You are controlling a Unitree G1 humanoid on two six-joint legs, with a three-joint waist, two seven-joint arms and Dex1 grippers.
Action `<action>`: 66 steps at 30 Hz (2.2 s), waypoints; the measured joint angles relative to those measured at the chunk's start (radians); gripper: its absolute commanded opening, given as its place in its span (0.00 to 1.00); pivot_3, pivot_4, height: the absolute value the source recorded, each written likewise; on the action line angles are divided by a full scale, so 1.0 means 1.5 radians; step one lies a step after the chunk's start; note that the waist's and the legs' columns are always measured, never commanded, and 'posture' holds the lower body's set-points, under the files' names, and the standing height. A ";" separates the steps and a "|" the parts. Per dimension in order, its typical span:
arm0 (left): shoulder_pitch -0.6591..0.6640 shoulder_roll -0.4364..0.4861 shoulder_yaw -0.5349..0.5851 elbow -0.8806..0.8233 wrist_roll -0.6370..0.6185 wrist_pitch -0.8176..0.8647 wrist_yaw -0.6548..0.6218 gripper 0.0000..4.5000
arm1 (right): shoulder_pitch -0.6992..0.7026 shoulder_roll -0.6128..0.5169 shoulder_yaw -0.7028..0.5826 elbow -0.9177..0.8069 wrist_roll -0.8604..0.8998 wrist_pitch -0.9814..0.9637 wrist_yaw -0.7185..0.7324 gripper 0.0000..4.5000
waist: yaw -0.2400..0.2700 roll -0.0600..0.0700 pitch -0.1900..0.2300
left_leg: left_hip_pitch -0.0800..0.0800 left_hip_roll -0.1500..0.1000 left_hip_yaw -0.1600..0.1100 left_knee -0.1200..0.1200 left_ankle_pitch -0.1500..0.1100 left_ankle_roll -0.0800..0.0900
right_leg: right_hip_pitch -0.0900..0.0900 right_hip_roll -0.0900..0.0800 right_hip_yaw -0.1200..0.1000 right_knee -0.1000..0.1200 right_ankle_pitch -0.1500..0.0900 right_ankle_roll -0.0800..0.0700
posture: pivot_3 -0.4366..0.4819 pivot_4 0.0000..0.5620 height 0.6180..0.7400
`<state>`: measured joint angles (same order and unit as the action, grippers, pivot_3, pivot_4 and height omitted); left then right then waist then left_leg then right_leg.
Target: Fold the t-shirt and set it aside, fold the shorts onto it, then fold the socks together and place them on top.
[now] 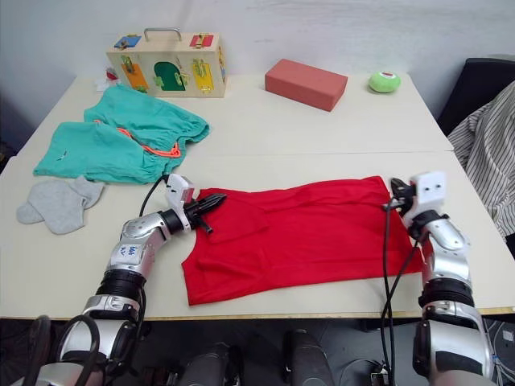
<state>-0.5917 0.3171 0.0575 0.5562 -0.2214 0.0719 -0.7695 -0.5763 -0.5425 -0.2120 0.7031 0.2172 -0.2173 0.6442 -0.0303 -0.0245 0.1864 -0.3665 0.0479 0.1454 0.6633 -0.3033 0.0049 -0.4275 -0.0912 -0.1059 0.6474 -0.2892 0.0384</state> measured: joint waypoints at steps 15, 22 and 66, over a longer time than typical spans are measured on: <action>0.089 0.003 -0.044 -0.212 -0.013 0.171 0.022 0.00 | 0.148 -0.001 0.057 -0.195 -0.099 0.088 -0.098 0.00 | 0.003 0.000 0.000 | -0.001 -0.001 -0.001 0.000 -0.001 0.001 | 0.000 -0.001 0.000 -0.002 0.000 0.000 | 0.48 0.27 1.00; 0.107 0.007 -0.041 -0.229 -0.010 0.175 0.049 0.00 | 0.154 -0.040 0.030 -0.148 -0.107 0.088 -0.126 0.00 | 0.000 0.000 0.000 | 0.000 0.000 0.000 -0.001 -0.001 0.000 | 0.000 -0.001 0.000 -0.001 0.000 0.000 | 0.48 0.27 1.00; -0.099 -0.051 -0.021 0.112 0.048 -0.030 0.176 0.00 | -0.105 0.075 0.158 0.097 -0.163 -0.002 -0.142 0.00 | 0.000 0.001 0.000 | -0.001 -0.001 0.000 -0.001 0.000 0.001 | -0.001 -0.001 -0.001 -0.002 0.000 0.000 | 0.48 0.27 1.00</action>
<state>-0.7397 0.2408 0.0260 0.7246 -0.1491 0.0276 -0.5060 -0.7341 -0.4298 0.0252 0.8479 -0.0266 -0.2203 0.4306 -0.0296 -0.0231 0.1869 -0.3688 0.0468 0.1451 0.6619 -0.3034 0.0064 -0.4287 -0.0928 -0.1073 0.6449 -0.2891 0.0383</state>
